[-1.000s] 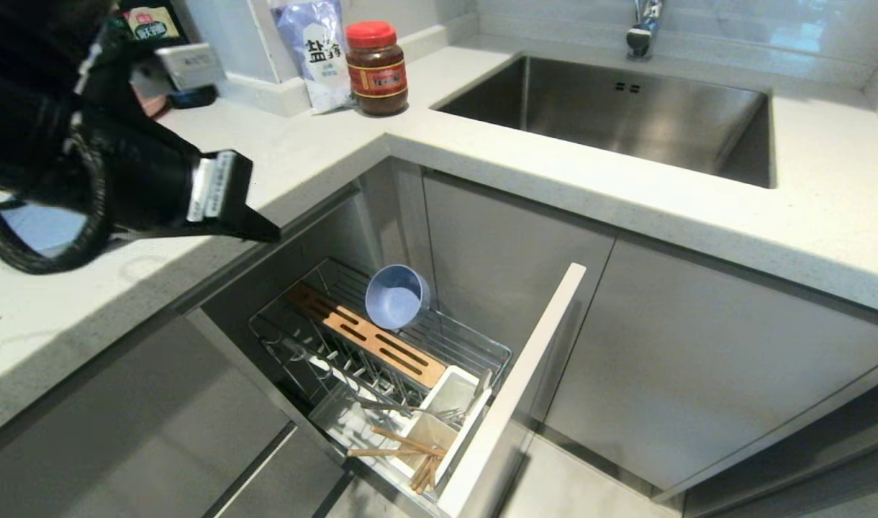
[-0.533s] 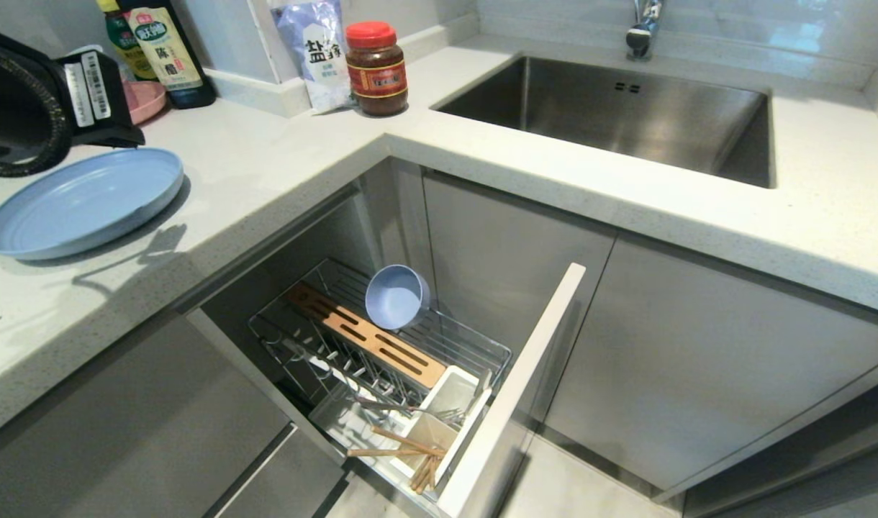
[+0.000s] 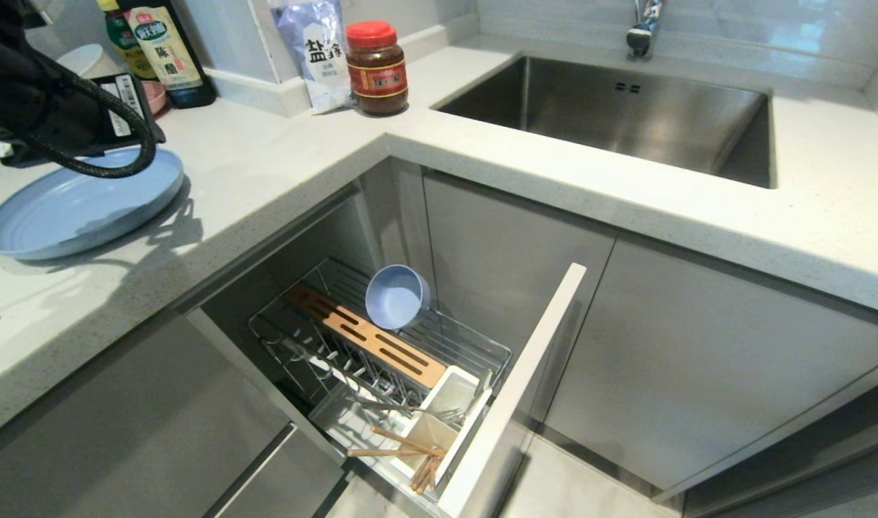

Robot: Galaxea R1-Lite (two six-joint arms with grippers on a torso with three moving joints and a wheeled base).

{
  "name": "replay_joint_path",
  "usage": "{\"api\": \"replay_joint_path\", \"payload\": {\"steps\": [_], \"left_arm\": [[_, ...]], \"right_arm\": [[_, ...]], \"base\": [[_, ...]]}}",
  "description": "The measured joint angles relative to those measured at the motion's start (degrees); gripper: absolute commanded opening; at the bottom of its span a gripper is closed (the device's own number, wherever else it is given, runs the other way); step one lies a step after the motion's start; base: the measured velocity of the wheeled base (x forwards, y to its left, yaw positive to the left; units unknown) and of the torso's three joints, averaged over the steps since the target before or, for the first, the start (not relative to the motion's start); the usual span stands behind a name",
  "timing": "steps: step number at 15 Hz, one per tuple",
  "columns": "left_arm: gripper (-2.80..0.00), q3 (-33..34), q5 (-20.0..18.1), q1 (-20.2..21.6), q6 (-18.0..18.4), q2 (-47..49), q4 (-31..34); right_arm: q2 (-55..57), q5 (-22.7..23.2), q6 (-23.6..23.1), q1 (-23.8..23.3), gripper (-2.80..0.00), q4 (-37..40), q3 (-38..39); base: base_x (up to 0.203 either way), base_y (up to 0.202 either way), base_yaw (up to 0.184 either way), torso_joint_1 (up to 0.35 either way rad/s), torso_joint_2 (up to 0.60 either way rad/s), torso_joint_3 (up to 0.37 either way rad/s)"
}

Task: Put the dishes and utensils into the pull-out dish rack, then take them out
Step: Pick up the plate and place it in the cupboard

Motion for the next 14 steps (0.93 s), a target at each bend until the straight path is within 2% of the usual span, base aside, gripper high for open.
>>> {"api": "replay_joint_path", "payload": {"steps": [14], "left_arm": [[0.0, -0.16, 2.87, 0.32, 0.64, 9.39, -5.39]], "right_arm": [[0.0, 0.0, 0.02, 0.0, -2.8, 0.0, 0.0]], "base": [[0.0, 0.0, 0.0, 0.0, 0.0, 0.0]]}}
